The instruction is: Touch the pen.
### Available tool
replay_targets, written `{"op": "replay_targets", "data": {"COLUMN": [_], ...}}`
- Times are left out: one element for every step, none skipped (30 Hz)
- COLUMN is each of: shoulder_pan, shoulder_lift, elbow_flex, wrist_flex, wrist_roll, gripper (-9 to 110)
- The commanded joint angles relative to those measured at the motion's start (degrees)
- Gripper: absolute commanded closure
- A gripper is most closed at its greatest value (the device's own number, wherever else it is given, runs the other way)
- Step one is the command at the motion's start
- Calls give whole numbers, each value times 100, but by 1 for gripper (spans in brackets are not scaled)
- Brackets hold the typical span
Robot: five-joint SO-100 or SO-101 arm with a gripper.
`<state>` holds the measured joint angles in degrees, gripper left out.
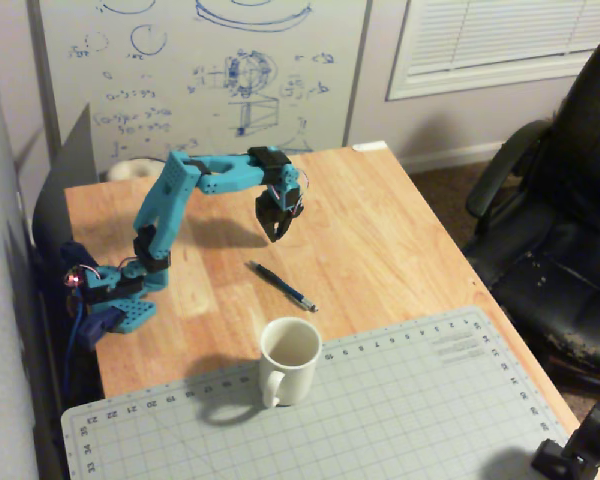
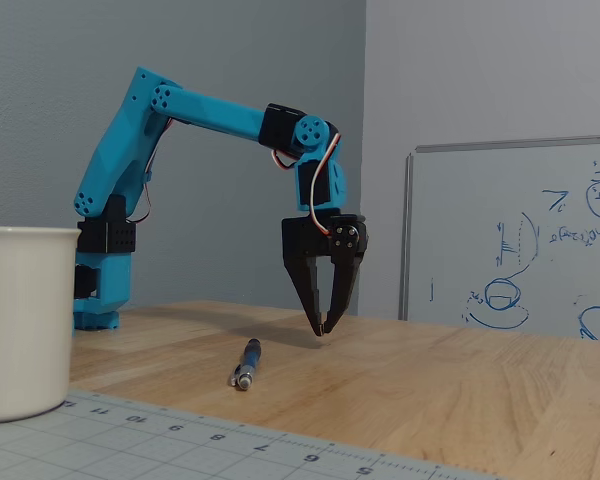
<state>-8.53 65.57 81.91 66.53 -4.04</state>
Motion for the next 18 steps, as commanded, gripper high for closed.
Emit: {"op": "replay_targets", "data": {"shoulder_pan": [105, 105, 105, 114, 141, 158, 167, 167, 167, 167, 167, 167, 167, 167, 167, 167, 167, 167], "shoulder_lift": [11927, 11927, 11979, 12085, 12226, 12384, 12507, 12568, 12639, 12647, 12683, 12683, 12683, 12683, 12683, 12683, 12683, 12683], "elbow_flex": [9800, 9800, 9800, 9800, 9800, 9809, 9809, 9809, 9809, 9809, 9809, 9809, 9809, 9809, 9809, 9809, 9809, 9809], "wrist_flex": [-281, -281, -272, -255, -237, -229, -229, -229, -229, -229, -229, -229, -229, -229, -229, -220, -220, -220], "wrist_roll": [26, 26, 26, 26, 26, 9, 35, 35, 35, 35, 35, 35, 35, 35, 35, 35, 35, 35], "gripper": [101, 101, 101, 101, 101, 101, 101, 101, 101, 101, 101, 101, 101, 101, 101, 101, 101, 101]}}
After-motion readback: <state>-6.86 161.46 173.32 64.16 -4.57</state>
